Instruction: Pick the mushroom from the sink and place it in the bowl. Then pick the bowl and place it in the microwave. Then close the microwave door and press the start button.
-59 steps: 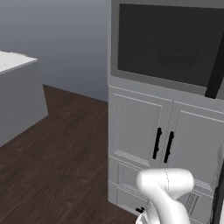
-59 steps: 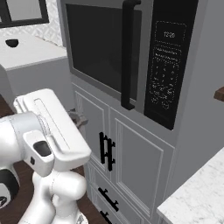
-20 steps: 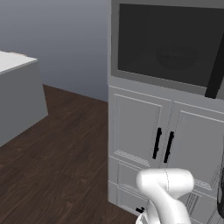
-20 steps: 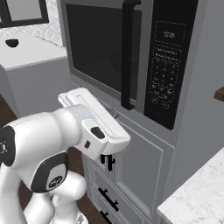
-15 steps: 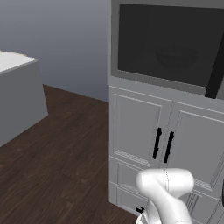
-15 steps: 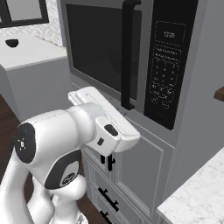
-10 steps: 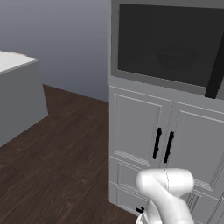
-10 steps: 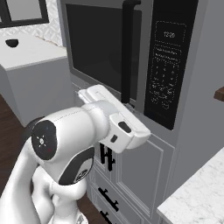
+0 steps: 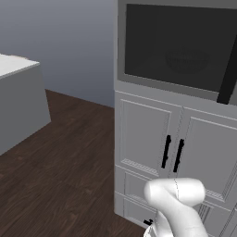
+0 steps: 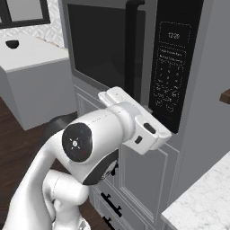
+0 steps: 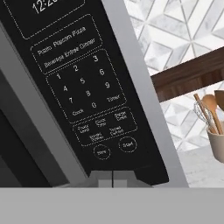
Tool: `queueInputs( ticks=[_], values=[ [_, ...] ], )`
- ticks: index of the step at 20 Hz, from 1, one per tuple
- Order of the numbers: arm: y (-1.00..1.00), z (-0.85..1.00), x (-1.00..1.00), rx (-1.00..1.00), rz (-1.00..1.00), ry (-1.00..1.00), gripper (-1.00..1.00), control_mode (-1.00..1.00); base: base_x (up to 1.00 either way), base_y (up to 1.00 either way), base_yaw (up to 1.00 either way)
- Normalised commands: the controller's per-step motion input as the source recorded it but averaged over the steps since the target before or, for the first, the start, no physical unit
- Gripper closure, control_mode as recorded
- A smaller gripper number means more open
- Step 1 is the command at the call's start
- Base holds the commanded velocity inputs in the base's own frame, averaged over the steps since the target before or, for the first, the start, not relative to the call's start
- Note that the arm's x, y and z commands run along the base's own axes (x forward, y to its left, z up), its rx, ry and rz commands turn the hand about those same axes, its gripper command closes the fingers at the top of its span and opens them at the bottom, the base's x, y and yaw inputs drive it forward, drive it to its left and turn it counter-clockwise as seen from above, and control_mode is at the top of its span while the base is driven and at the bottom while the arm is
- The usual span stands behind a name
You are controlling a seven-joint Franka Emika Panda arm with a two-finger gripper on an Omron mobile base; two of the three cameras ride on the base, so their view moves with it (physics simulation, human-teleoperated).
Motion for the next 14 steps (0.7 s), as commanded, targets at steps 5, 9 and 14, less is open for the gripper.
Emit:
queueInputs(
  ticks=[5,9,14],
  values=[
    [-0.31,-0.24,0.05,0.00,0.03,-0.03,1.00,-1.00,0.00,0.00,0.00],
    [-0.02,-0.05,0.15,0.00,0.00,0.00,1.00,-1.00,0.00,0.00,0.00],
    [0.00,-0.01,0.21,0.00,0.00,0.00,1.00,-1.00,0.00,0.00,0.00]
  ],
)
